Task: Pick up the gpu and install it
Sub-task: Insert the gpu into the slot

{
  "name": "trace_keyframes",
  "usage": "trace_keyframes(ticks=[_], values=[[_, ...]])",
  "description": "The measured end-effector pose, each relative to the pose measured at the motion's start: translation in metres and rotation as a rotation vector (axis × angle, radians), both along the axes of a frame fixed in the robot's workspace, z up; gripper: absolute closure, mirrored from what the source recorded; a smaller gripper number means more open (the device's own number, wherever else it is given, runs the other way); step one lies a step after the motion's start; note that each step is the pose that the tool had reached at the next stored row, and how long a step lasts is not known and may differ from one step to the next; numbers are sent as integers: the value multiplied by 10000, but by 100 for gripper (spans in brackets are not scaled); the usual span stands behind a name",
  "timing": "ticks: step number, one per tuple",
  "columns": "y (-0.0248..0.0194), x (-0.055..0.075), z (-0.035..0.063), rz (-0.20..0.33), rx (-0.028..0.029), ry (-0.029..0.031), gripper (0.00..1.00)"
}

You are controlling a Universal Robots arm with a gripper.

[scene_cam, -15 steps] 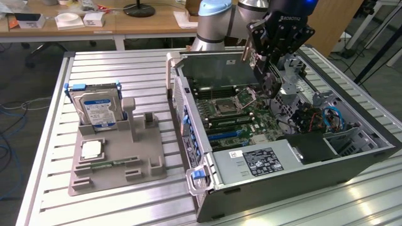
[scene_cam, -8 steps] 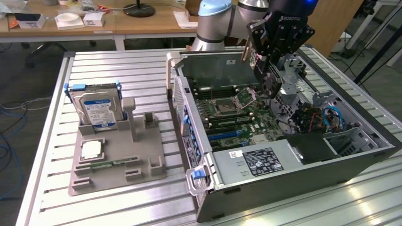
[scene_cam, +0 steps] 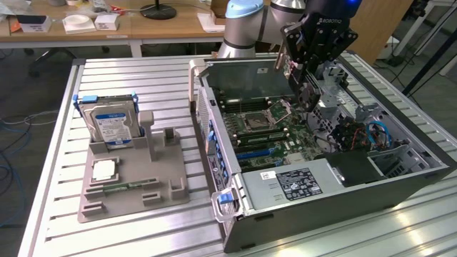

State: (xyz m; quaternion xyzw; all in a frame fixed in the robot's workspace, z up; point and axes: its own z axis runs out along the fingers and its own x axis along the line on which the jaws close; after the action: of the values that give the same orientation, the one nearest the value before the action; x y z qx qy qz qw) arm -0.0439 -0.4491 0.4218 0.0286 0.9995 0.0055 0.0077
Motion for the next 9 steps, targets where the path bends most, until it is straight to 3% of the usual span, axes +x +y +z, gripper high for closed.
trace_keyframes(ticks=[9], values=[[0, 0, 0, 701, 1, 0, 74]])
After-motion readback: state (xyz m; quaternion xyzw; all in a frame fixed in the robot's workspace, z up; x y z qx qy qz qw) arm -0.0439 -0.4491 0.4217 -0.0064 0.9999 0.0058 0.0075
